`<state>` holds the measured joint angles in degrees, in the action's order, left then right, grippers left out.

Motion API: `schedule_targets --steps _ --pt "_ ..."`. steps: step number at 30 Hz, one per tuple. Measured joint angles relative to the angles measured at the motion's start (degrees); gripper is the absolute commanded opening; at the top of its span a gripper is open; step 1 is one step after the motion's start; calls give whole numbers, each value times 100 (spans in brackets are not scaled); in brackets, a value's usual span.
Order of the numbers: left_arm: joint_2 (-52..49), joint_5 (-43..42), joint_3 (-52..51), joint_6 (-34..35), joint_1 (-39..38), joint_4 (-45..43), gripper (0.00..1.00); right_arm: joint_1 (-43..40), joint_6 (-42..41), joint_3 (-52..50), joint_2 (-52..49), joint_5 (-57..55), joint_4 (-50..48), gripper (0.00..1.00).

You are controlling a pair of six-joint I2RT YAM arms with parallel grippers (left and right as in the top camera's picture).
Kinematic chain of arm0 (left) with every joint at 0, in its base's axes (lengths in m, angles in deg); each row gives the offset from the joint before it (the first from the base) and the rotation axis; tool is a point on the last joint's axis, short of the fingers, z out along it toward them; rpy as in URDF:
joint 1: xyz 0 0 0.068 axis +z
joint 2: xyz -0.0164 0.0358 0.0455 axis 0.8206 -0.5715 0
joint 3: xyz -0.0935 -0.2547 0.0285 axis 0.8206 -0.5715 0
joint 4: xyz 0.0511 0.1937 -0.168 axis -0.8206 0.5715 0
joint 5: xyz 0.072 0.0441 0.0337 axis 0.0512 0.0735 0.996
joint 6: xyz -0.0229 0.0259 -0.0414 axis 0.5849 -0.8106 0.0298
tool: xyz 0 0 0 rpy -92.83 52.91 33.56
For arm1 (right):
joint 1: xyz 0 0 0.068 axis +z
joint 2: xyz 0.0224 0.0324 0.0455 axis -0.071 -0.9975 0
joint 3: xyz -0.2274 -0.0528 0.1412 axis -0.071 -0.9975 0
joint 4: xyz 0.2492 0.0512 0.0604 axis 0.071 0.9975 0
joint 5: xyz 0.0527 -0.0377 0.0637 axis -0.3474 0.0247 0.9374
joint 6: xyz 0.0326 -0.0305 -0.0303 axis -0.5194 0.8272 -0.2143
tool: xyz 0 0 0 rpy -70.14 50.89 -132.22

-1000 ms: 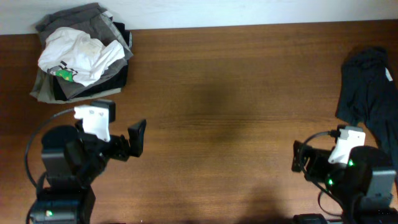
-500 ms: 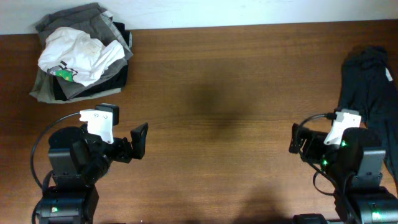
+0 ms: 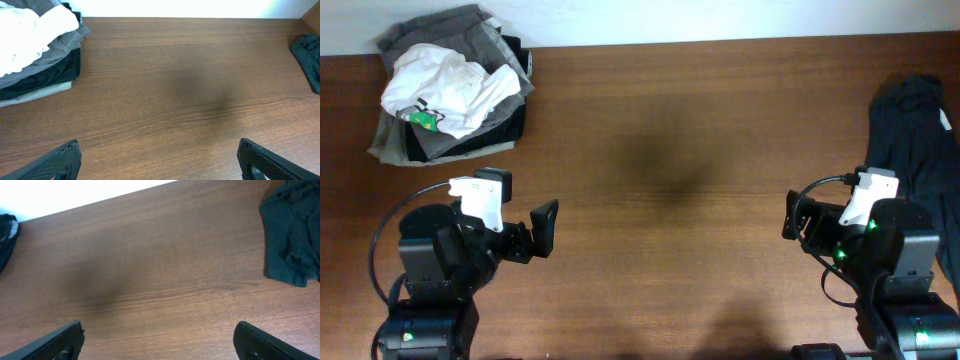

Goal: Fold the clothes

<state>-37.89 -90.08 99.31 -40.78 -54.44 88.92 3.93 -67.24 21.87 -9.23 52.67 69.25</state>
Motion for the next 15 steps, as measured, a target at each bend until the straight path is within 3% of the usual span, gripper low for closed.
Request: schedule_targets --steps 10,15 --pt "0 0 0 0 0 2 99 378 0 -33 28 -267 -20 99" --pt "-4 2 0 -2 0 15 99 378 2 -879 988 -299 -509 99"
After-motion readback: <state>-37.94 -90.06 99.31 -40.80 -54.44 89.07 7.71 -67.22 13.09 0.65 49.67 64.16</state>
